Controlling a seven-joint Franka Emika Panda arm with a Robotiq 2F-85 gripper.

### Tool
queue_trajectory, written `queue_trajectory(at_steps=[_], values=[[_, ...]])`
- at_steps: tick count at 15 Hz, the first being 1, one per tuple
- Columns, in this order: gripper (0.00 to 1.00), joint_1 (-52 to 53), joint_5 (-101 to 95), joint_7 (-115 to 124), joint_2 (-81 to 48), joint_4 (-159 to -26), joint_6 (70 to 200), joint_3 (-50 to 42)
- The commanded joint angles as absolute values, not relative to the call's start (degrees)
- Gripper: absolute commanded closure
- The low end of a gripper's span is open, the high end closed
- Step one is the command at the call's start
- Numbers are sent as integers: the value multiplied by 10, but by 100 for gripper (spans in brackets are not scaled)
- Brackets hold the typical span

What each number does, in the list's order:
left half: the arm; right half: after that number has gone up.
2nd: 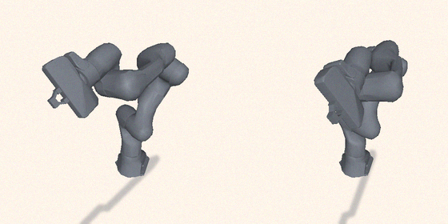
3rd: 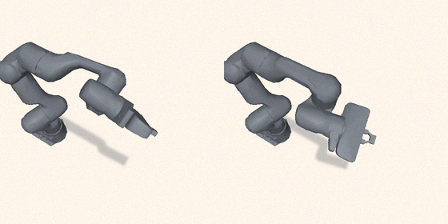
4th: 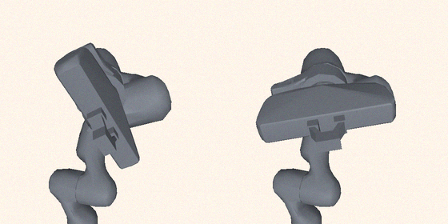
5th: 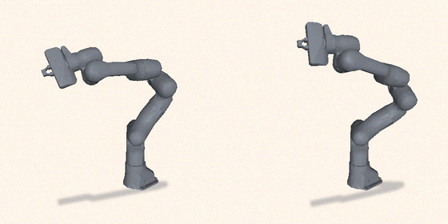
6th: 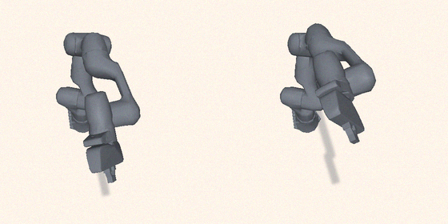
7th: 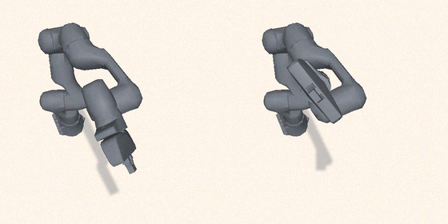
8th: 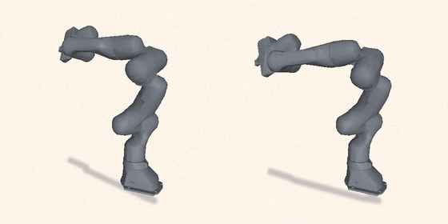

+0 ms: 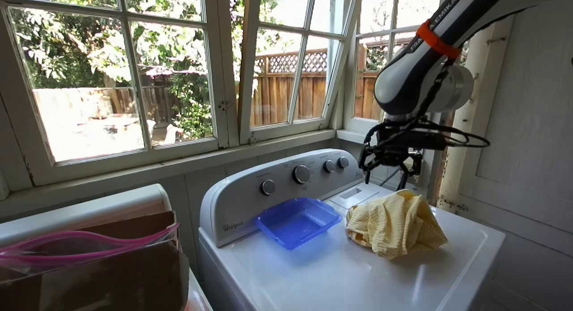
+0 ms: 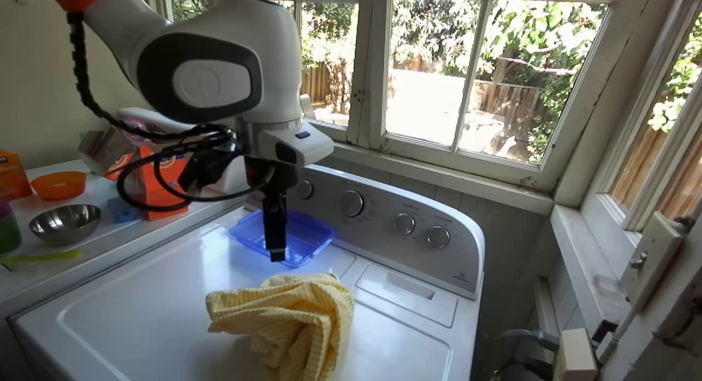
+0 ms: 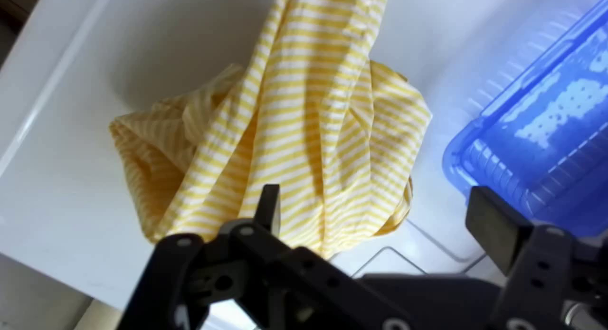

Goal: Fold the yellow towel and move it to the right

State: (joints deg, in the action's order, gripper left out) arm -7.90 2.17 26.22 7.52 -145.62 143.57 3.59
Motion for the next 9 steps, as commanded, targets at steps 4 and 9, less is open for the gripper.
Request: queue_trajectory(at_steps=[4,9], values=[[0,-81,-29,356,112,-1409,1333,25],[0,-74,-16,333,110,-1408,1354,17]])
